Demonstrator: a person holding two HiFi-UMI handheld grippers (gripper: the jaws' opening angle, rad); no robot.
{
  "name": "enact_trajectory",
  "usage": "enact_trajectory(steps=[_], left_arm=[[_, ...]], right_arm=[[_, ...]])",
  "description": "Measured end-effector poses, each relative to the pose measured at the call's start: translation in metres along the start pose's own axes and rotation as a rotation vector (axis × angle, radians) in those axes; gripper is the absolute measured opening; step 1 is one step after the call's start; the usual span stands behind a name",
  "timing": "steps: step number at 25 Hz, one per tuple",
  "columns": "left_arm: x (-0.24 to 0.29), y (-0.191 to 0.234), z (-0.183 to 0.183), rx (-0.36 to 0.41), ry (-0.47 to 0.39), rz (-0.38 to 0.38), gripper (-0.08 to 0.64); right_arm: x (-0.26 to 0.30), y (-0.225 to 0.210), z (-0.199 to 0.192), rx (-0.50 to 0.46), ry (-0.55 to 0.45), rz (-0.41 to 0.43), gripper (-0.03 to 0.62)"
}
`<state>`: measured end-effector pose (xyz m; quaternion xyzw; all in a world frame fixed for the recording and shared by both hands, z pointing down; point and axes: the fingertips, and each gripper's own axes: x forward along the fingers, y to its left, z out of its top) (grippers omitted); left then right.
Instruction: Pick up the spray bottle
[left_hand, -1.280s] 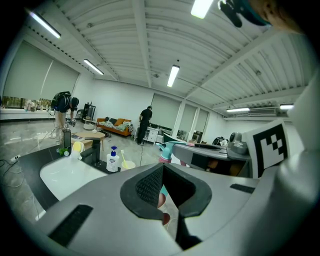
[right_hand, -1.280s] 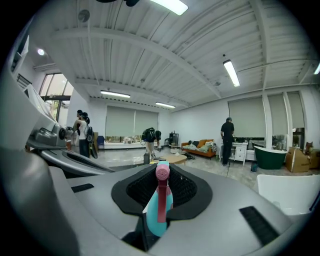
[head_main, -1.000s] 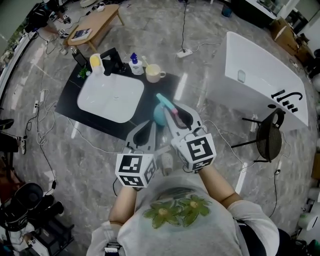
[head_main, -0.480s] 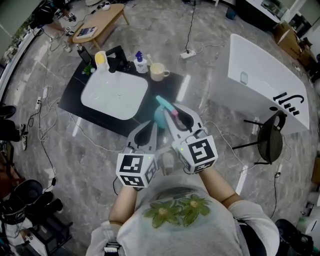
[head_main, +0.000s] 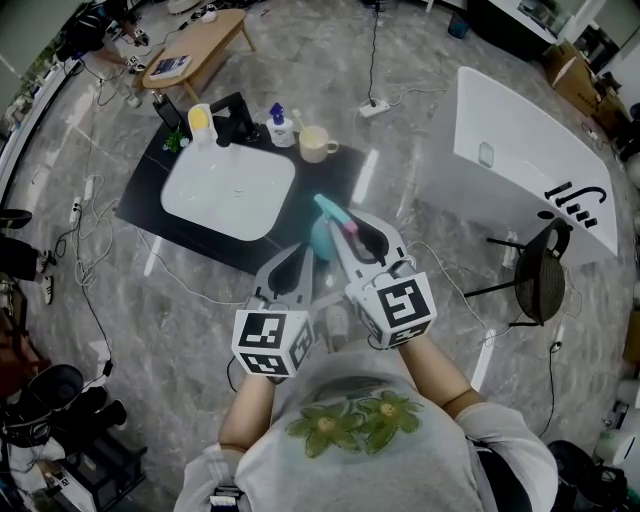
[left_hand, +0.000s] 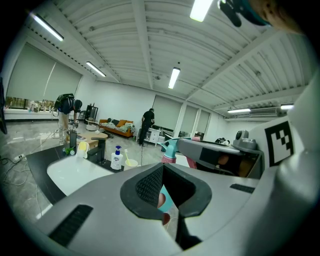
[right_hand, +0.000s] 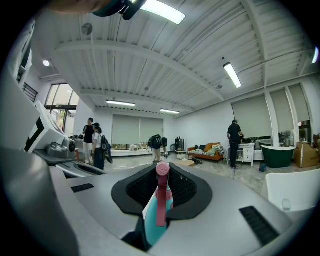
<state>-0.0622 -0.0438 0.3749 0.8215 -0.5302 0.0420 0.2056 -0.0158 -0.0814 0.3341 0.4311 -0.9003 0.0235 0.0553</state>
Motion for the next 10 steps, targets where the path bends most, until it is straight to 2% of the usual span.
enact_trajectory(steps=[10], left_arm=[[-0.0025, 0.005, -0.001, -0.003, 0.002, -0.002, 0.009]], right_arm=[[0.0022, 0.0031, -0.004, 0.002, 0.014, -0.003, 0.072]])
